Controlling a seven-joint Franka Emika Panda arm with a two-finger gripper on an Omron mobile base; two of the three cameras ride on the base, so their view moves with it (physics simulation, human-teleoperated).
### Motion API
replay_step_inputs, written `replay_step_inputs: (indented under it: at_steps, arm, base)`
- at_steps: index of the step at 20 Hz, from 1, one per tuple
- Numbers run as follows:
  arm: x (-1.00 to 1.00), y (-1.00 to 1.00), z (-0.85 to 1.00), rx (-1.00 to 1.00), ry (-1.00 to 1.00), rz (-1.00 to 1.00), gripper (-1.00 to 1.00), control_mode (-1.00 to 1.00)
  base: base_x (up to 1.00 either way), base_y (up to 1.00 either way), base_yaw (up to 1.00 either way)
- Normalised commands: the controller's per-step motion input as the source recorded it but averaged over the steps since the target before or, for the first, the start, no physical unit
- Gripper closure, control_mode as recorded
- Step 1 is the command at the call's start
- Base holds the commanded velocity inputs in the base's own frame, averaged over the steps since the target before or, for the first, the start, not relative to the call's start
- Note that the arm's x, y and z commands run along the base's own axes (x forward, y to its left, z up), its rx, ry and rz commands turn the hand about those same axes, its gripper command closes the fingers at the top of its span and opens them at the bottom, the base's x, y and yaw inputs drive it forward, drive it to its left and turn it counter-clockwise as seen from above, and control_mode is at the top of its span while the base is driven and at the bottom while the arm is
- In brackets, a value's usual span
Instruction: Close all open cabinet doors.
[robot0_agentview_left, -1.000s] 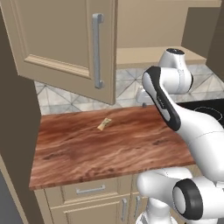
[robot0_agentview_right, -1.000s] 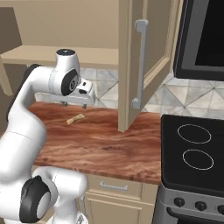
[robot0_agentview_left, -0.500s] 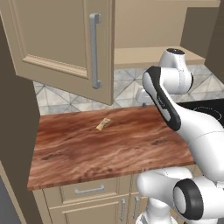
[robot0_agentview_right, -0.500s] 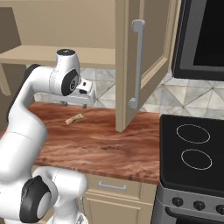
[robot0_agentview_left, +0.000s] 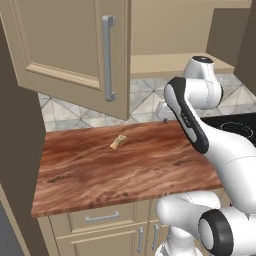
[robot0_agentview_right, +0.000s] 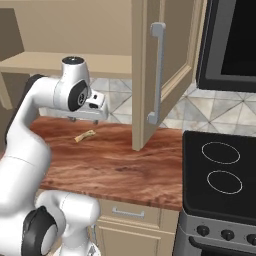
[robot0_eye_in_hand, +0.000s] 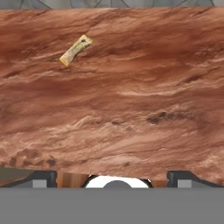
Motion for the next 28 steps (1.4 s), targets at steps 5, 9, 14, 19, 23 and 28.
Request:
replay_step_inputs:
  at_steps: [5,9,14,19,23,28]
  arm:
    - [-0.98,0.01,-0.20,-0.01,-0.24,0.00,-1.00,-1.00]
    - [-1.00,0.00,-0.19,0.00,-0.30,0.00,-1.00,-1.00]
    - [-1.00,-0.01,-0.16,0.00,-0.33,0.00,-1.00,-1.00]
    - [-0.63,-0.13,-0.28,0.00,-0.18,-0.02,-1.00,-1.00]
    - [-0.30,-0.52,-0.27,0.03,-0.03,0.00,-1.00,-1.00]
    - [-0.29,-0.64,-0.28,0.03,-0.06,0.00,-1.00,-1.00]
  base:
    - [0.00,0.00,0.00]
    - [0.00,0.00,0.00]
    - [0.00,0.00,0.00]
    - [0.00,0.00,0.00]
    - [0.00,0.00,0.00]
    - [0.00,0.00,0.00]
